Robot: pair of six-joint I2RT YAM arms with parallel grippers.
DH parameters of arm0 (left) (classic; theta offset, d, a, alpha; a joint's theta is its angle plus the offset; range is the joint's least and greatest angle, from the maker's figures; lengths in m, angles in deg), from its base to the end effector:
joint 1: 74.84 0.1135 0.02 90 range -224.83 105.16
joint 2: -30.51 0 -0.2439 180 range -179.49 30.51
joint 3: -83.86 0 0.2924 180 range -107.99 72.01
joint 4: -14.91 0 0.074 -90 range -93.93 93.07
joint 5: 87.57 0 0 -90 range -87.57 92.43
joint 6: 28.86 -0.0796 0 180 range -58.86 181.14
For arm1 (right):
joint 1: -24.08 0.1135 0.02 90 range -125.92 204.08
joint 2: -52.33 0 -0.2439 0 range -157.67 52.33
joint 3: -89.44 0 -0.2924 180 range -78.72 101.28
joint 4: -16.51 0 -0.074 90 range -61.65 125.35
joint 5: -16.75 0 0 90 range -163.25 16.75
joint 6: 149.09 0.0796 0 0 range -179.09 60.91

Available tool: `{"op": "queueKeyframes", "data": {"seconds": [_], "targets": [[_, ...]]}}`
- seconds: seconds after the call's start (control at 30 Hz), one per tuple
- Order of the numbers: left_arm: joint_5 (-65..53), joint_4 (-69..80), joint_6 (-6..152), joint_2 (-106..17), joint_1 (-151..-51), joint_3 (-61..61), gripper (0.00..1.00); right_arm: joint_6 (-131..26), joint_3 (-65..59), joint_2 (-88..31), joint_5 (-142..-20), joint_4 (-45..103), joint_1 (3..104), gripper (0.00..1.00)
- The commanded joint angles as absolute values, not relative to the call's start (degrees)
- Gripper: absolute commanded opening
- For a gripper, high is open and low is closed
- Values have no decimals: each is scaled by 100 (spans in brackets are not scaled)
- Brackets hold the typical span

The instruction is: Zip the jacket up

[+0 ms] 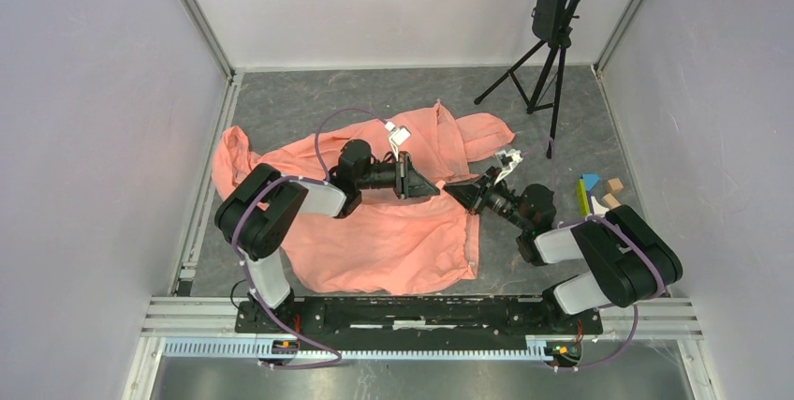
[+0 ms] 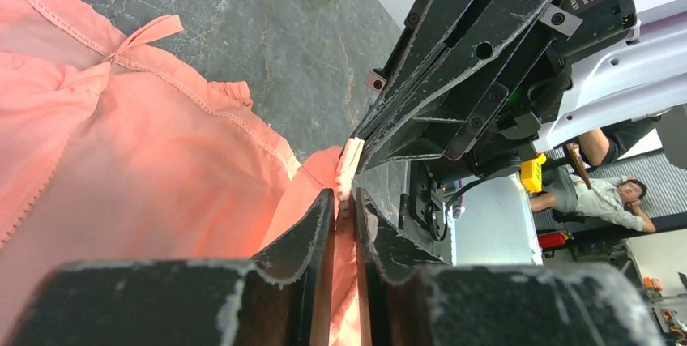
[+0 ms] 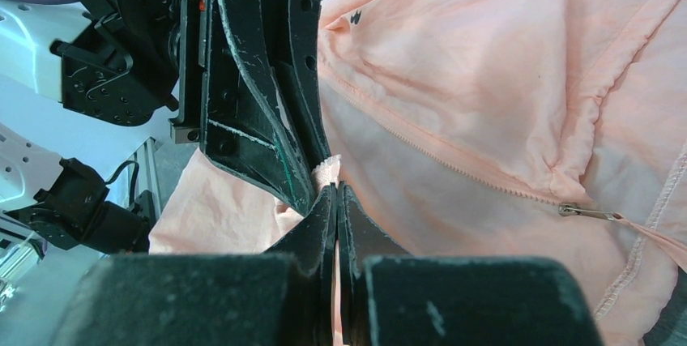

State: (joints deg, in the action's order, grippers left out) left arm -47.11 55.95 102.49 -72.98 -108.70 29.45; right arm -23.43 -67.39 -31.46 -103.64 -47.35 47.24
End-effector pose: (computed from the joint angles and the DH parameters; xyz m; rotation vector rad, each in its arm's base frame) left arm 0.2925 -0.2692 0.1122 0.6155 1.8834 -1.6472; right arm 0.2411 0.1470 0.1092 -0.2807 1.6276 1.2004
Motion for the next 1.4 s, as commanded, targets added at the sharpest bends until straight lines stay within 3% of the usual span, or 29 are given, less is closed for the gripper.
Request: {"op": "queueKeyframes", "data": {"seconds": [0.0,0.07,0.2,0.3,0.37,0.43,0.6,0.77,1.0,1.1,1.37], "targets": [[-4555,5955,10313,-7229,-10894,3031,18,-2288,-6825,-3197,-10219,-5145,4746,0],[-4438,5739,10168,-7094,-10895,3051,3,-2289,-6842,-3188,-10207,-5143,4762,0],[-3996,3556,9440,-6742,-10943,2553,2,-2538,-6649,-3057,-10096,-4250,4770,1],[-3283,1487,8778,-6619,-11065,1991,2,-3199,-6002,-2847,-9746,-2034,4771,16],[-2979,425,8317,-6665,-11094,1660,2,-3500,-5635,-2777,-9635,-1101,4772,35],[-2733,-22,8149,-6774,-11088,1532,2,-3729,-5304,-2788,-9305,-302,4775,45],[-2698,-220,7978,-7060,-11304,1238,2,-3872,-5075,-2861,-9481,-23,4699,62],[-2631,-314,7846,-7151,-11429,1144,2,-3886,-5196,-2875,-9586,-170,4495,72],[-2798,-546,7772,-7496,-11430,834,2,-3863,-4640,-3812,-10436,-581,4052,60],[-2921,-413,7732,-7406,-11430,945,2,-4652,-4034,-4173,-10843,245,4048,51],[-3123,-246,7674,-7320,-11430,1058,2,-6915,-2878,-4658,-10766,2098,4034,56]]}}
